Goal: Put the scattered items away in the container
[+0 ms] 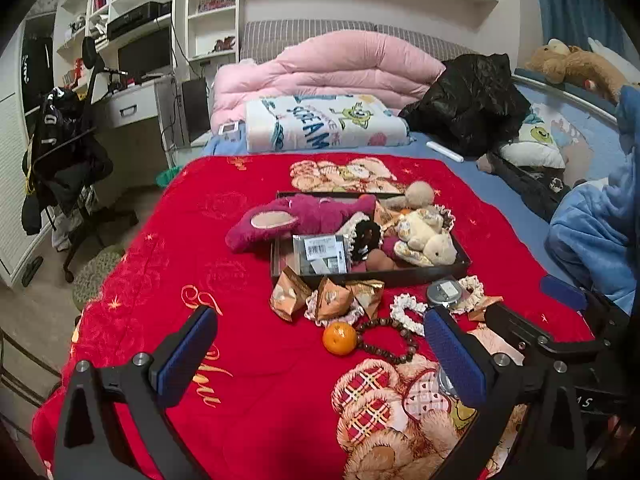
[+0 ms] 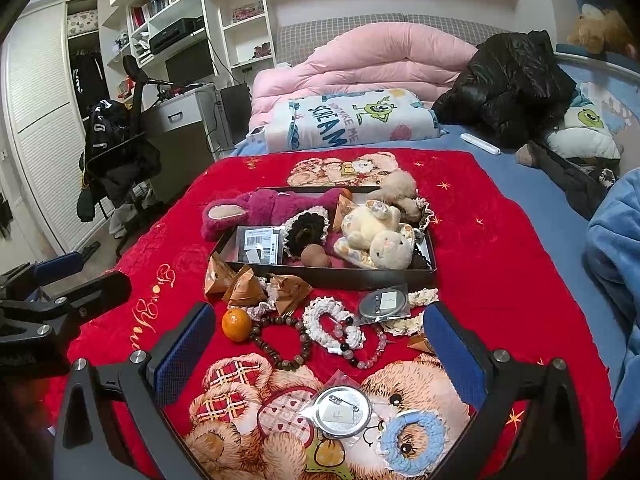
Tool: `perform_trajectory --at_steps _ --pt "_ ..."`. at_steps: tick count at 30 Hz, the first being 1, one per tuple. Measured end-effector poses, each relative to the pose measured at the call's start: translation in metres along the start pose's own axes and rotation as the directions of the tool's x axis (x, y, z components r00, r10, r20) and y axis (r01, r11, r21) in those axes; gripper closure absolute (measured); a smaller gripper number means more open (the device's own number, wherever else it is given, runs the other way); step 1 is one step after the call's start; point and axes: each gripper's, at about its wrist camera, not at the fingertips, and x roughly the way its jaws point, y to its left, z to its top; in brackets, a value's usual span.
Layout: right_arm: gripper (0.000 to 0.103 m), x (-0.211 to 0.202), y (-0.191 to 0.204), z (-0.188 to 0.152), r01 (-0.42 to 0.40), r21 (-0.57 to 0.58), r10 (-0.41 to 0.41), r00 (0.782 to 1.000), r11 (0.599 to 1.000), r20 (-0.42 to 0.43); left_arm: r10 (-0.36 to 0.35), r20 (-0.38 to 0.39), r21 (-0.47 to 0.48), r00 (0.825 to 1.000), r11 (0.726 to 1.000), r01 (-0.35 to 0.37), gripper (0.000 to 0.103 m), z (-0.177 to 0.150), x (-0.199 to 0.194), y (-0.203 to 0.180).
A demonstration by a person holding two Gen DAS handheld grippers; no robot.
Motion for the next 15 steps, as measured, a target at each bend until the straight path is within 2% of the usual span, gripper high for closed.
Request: perform_trajectory --at_steps 15 --pt "0.0 -0.002 -0.009 0.0 -0.032 0.003 0.032 0.999 0.999 -0.004 -0.012 -0.054 -0.06 0.998 0.998 0.009 0.0 -0.01 0.028 0.016"
